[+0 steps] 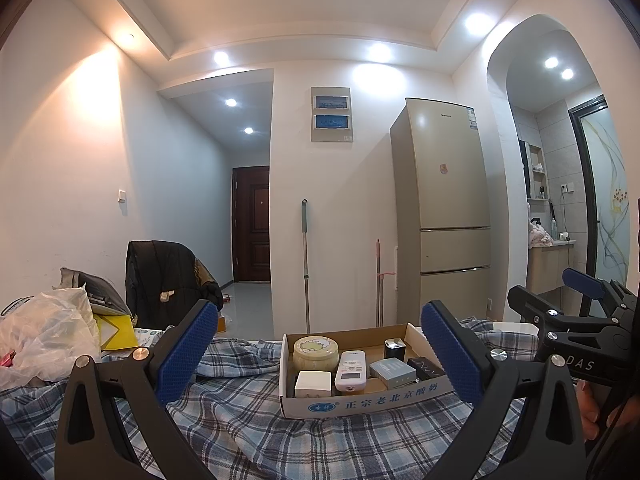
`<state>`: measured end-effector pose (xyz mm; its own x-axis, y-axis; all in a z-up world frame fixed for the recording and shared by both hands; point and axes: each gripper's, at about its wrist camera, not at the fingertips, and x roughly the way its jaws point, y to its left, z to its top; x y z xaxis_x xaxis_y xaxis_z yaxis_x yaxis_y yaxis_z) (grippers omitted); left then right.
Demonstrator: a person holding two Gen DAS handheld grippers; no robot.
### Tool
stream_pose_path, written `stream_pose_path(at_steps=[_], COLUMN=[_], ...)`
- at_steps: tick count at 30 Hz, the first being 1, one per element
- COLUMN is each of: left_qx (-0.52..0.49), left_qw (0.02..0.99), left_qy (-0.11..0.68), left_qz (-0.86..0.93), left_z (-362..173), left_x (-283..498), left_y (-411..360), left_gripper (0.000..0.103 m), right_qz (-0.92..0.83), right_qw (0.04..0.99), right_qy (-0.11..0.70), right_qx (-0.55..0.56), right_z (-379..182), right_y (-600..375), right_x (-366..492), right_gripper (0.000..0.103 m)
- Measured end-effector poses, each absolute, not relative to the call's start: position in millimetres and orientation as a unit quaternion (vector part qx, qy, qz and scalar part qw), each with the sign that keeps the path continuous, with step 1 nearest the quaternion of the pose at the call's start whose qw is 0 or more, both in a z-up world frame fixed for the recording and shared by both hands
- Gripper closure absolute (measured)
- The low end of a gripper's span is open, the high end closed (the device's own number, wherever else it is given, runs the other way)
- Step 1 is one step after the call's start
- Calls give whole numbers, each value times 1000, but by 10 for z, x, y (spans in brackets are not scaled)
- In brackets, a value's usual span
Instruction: Organize rigid objects
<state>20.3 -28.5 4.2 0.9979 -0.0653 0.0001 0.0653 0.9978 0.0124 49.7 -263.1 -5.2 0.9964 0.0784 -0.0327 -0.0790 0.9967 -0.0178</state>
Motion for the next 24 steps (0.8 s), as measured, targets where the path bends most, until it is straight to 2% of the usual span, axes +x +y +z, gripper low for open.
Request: stream_pose_path(at_steps=[24], left_qx=[4], left_qw=[999], left_qy=[5], left_qz=[-36], left_z=[16], left_x=[229], left_y=[-271], left_gripper=[0], right_qz=[39], right_qw=[999], right_qy=[16], right_qx=[-10], right_z=[-52], right_y=[-2631], right_x=[497], right_gripper=[0])
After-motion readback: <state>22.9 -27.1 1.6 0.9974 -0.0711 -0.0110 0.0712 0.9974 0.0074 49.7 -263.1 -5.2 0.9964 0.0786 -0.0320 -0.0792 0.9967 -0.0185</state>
